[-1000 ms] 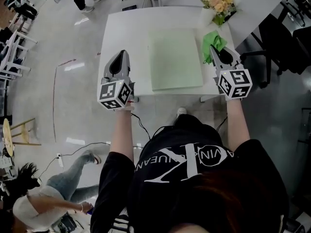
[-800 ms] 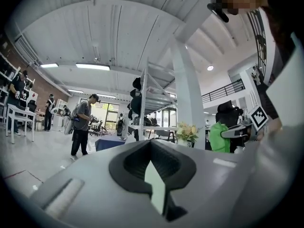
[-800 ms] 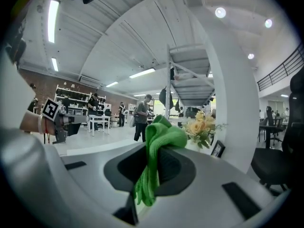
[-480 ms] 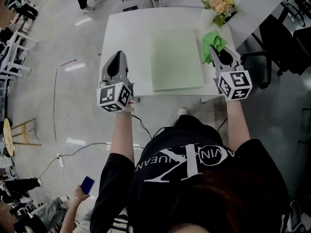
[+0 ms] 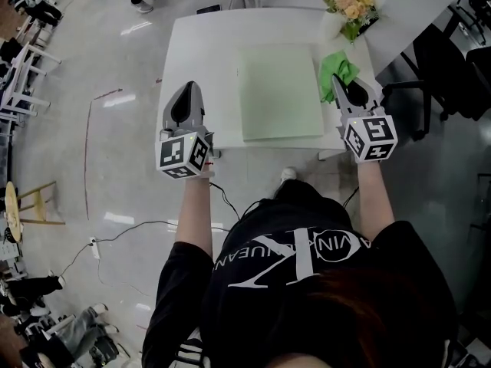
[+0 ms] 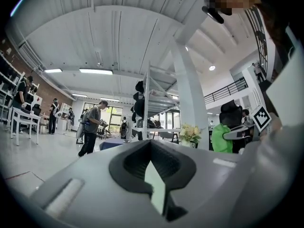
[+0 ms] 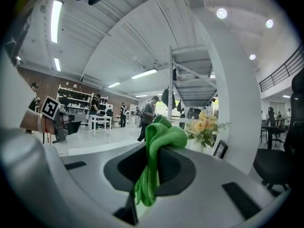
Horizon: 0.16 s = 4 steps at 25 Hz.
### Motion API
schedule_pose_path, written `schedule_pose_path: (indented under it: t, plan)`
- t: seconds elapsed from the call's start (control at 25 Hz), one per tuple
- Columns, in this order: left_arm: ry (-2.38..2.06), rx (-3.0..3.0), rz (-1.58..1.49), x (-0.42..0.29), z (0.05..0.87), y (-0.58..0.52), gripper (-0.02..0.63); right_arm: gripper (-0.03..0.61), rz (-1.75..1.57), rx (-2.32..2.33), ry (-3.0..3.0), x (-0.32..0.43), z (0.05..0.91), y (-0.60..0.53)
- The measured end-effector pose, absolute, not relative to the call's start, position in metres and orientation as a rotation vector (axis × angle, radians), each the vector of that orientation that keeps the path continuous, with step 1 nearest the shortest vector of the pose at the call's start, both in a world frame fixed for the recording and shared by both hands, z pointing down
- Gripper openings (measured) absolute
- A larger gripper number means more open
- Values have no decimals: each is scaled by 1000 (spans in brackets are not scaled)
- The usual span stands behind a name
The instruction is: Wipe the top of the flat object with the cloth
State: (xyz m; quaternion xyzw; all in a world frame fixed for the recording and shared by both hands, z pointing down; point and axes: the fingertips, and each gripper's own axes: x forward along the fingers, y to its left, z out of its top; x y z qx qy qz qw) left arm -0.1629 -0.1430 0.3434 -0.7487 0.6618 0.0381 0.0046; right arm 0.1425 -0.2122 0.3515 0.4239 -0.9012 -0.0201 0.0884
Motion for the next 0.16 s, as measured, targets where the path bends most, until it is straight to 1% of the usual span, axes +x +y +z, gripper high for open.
schedule_pose_path:
  t: [0.16]
  plan:
    - [2086, -2375, 133, -165, 350, -143, 11, 50, -57, 1254, -2686, 140, 355, -210]
